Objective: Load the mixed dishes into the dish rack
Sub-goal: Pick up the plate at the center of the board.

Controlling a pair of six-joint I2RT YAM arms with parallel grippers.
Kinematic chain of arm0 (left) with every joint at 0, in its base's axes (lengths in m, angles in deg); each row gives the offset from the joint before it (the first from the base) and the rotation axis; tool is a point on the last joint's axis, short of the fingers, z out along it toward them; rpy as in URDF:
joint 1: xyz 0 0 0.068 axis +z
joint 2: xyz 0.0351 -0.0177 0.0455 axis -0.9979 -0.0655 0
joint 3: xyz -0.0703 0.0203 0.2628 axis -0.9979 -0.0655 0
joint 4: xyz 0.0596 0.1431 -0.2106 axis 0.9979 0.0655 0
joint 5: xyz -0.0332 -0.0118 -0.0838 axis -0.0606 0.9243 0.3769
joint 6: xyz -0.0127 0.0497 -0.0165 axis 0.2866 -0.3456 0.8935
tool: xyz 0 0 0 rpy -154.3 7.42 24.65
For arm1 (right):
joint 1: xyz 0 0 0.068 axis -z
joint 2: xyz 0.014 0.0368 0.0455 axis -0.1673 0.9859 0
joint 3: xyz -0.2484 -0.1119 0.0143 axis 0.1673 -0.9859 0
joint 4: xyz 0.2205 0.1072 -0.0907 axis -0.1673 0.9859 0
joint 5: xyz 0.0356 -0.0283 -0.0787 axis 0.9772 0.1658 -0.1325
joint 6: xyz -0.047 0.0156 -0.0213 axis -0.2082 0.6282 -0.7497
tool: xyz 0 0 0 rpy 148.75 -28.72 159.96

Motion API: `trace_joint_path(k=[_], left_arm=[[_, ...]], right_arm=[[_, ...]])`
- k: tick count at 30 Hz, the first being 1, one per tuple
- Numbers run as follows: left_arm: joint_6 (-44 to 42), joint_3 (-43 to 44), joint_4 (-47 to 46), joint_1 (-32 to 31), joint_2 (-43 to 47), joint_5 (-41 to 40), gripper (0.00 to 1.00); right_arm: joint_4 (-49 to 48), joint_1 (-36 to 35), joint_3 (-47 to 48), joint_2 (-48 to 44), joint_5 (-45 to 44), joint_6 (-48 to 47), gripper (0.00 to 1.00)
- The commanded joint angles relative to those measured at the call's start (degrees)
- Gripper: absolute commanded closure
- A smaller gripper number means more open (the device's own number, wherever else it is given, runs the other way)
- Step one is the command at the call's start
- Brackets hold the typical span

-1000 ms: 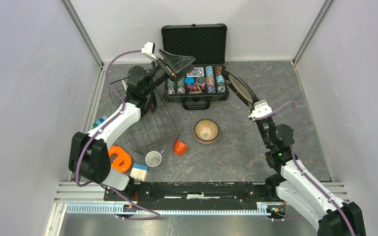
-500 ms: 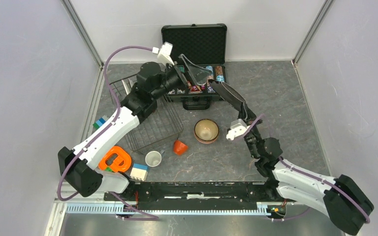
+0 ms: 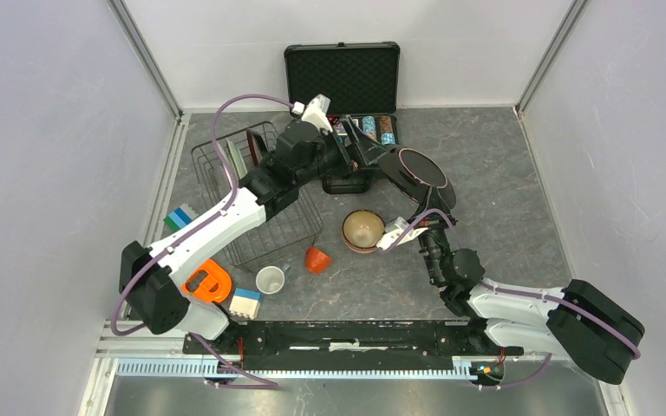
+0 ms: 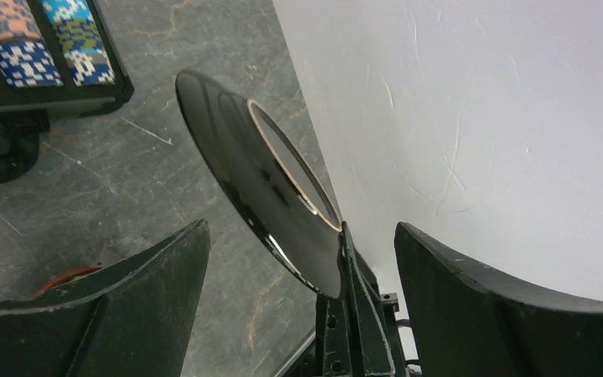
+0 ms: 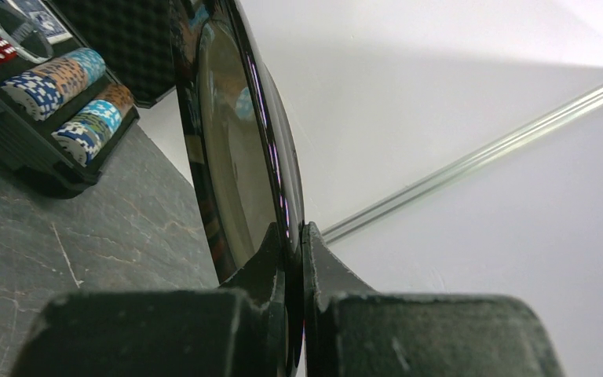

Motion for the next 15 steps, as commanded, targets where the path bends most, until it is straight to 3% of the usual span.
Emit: trace_joint_path(k=[1, 10, 15], left_arm=[[4.3, -1.7, -3.5, -2.1, -1.8, -3.0, 0.09], [10.0, 0.2, -11.4, -3.7, -7.5, -0.7, 0.12], [14.1, 1.2, -15.4, -4.7, -11.1, 1.0, 0.21]], right_arm=[[-37.7, -0.7, 2.5, -1.1, -0.9, -3.5, 1.00], [-37.7, -2.3, 3.3, -0.9, -0.7, -2.4, 1.00], [-37.7, -3.0, 3.8, -1.0, -0.7, -2.3, 1.00]])
